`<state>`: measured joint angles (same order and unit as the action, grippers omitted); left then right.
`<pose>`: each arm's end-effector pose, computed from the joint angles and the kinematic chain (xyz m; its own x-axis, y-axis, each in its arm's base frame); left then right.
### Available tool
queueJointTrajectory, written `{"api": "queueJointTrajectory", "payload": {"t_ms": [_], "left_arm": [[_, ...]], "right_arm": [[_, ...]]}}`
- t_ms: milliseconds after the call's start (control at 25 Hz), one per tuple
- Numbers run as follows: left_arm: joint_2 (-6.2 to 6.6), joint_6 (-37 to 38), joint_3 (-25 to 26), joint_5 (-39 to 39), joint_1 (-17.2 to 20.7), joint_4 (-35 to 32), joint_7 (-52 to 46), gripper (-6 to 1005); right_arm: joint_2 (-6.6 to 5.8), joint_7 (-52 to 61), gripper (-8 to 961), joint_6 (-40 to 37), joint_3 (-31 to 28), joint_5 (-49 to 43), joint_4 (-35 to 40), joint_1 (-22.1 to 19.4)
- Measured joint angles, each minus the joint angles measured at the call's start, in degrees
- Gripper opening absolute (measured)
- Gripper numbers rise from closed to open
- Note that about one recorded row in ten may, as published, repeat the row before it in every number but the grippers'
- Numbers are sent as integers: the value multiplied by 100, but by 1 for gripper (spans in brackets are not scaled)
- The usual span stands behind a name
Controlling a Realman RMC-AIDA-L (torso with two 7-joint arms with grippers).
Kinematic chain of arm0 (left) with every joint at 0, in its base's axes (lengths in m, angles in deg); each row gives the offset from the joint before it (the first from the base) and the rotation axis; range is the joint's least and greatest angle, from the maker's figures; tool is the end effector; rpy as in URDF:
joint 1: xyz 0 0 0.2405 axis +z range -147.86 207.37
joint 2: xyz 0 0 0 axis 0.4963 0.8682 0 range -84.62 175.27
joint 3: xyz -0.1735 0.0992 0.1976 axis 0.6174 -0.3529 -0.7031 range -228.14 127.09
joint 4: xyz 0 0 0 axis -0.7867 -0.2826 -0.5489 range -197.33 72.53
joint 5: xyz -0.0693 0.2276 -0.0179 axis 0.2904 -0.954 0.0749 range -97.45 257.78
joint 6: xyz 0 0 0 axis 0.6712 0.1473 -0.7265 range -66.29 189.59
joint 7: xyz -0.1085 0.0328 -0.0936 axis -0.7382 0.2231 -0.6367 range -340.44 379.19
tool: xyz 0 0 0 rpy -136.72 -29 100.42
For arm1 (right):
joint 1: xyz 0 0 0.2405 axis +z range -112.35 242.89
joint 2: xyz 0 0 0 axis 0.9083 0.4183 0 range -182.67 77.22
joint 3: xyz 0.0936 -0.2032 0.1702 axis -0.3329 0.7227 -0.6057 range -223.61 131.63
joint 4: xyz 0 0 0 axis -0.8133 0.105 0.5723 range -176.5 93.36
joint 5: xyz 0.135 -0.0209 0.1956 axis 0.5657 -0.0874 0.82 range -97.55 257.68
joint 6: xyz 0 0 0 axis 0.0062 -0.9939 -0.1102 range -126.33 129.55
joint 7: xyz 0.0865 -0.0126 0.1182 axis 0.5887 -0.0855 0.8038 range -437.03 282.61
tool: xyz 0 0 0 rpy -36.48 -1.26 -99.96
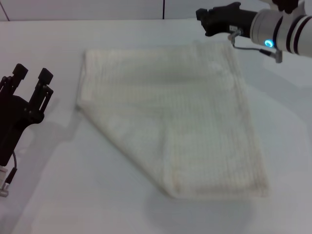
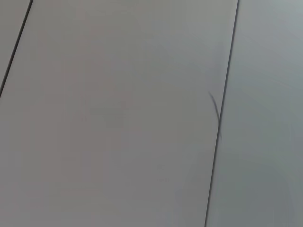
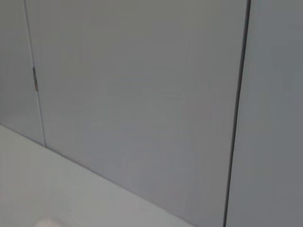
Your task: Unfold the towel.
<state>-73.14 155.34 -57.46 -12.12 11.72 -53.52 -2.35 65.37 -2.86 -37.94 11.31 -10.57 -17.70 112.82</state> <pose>-0.3534 0.2628 -0.0524 0.4906 -0.1419 0.8598 0.7571 -0.4191 -0.5012 0.2334 0.5064 -0.0458 0.8340 -0.2717 -0.4802 -0.5337 -0.6179 -0.5774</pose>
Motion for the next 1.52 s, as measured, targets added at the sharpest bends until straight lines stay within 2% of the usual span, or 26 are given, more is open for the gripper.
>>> {"api": "queueJointTrajectory", "payload": {"t_ms": [160, 200, 240, 280, 440, 560, 600, 640, 680, 760, 840, 880, 960, 1000, 1040, 1080, 1120, 1200, 1240, 1280, 1320, 1440, 1520], "left_arm": [[-1, 1, 0, 0, 0, 0, -3, 556], [-1, 5, 0, 0, -13, 0, -4, 555], [0, 9, 0, 0, -19, 0, -5, 555], [-1, 11, 0, 0, -22, 0, -5, 554], [0, 14, 0, 0, -37, 8, -7, 552], [-1, 14, 0, 0, -50, 20, -8, 551], [-3, 14, 0, 0, -51, 21, -8, 551], [-5, 16, 0, 0, -54, 26, -8, 550], [-7, 16, 0, 0, -55, 32, -8, 550], [-9, 12, 0, 0, -57, 45, -8, 549], [-10, 20, -8, 0, -50, 56, -9, 548], [-10, 37, -19, 0, -28, 62, -25, 547], [-8, 51, -41, 0, 18, 67, -67, 547], [-7, 53, -54, 0, 39, 67, -87, 546], [-7, 49, -74, 0, 81, 67, -101, 546], [-7, 49, -74, 0, 81, 67, -101, 545], [-7, 48, -77, 0, 96, 68, -102, 545], [-10, 48, -98, 0, 125, 76, -104, 544], [-14, 48, -150, 0, 135, 81, -110, 543], [-14, 48, -150, 0, 135, 81, -110, 543], [-16, 44, -178, 0, 136, 83, -122, 543], [-18, 25, -223, 0, 135, 87, -161, 541], [-18, 24, -247, 0, 129, 88, -163, 540]], "right_arm": [[-160, 764, 0, -32, -1, -736, 55, 201], [-223, 1174, 0, -68, 0, -1164, 58, 299], [-326, 1933, 0, -170, 1, -2020, 79, 499], [-326, 1933, 0, -170, 1, -2020, 79, 499], [-448, 3712, 0, -872, 1, -4274, 444, 922], [-391, 4017, 0, -995, 1, -4774, 643, 983], [-332, 4081, 0, -1002, 0, -4924, 776, 972], [-188, 4078, 0, -861, -1, -4966, 1027, 848], [-188, 4078, 0, -861, -1, -4966, 1027, 848], [-42, 4023, 0, -554, 3, -4928, 1223, 684], [104, 3731, 0, 142, 161, -4509, 1246, 500], [104, 3731, 0, 142, 161, -4509, 1246, 500], [109, 3398, 0, 515, 390, -3839, 1045, 459], [107, 3134, 0, 726, 520, -3382, 935, 440], [110, 2411, 0, 1134, 761, -2381, 740, 400], [110, 2411, 0, 1134, 761, -2381, 740, 400], [116, 2061, 0, 1282, 855, -1936, 661, 385], [121, 1242, 0, 1436, 1023, -896, 479, 384], [120, 436, 0, 1466, 1084, 35, 323, 400], [119, 78, 0, 1463, 1091, 408, 262, 410], [119, 78, 0, 1463, 1091, 408, 262, 410], [119, -1122, -1, 1372, 1095, 1727, 36, 446], [119, -1304, -1, 1334, 1095, 1937, -4, 448]]}}
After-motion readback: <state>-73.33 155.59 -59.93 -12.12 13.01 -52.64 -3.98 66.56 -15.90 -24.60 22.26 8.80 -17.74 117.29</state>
